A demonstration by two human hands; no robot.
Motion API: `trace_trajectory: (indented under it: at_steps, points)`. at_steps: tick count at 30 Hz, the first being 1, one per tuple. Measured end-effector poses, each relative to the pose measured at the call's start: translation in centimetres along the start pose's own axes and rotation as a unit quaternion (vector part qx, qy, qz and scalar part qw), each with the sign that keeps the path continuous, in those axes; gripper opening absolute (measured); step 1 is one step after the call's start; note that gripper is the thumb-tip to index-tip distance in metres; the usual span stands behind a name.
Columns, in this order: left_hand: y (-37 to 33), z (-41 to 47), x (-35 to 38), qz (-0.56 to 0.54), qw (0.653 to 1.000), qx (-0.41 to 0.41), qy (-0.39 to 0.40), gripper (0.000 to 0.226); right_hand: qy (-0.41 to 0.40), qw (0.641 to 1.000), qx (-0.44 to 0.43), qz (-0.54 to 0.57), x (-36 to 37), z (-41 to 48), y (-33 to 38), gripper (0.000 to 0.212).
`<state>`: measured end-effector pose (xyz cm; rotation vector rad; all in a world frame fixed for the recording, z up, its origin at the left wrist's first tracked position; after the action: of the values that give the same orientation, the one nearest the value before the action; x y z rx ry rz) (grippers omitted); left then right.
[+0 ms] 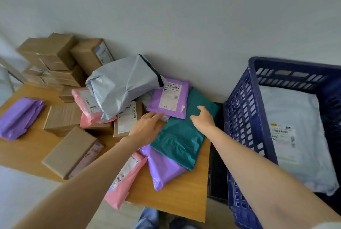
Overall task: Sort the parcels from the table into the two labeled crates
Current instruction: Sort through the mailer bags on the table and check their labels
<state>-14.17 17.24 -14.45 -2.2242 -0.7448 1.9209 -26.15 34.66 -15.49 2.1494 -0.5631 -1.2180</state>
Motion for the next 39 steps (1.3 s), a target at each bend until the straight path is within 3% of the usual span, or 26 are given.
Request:
trace_trajectory:
  at_steps: [7,15,22,39]
  points:
    - [1.1,2.9,4.5,-0.003,0.992,0.066,0.104,0.054,-0.041,0.993,0.111,0.023,2.1,-0.7,-4.5,0.060]
    - [0.3,5.2,7.5,-0.004,0.984,0.090,0.151,0.056,-0.070,0.982,0.156,0.081,2.9,-0.1,-7.5,0.061]
    - [-0.1,7.4,9.0,-0.024,0.986,0.088,0.142,0.056,-0.077,0.951,0.180,0.239,5.1,0.5,-9.7,0.070]
    - [-0.9,9.8,9.2,-0.033,0.993,0.068,0.089,0.045,-0.129,0.906,0.214,0.342,4.0,1.3,-12.0,0.056]
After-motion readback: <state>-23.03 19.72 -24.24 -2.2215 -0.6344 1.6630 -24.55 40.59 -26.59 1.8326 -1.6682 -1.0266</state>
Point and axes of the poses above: each hand's wrist, its own z-axis towards the middle knuckle, its own x-axis out of the palm, y = z × x, the point moved 8 cm from there along z, towards the middle knuckle, and after that the axes turned 1 degree about y, right-handed, at the moved point
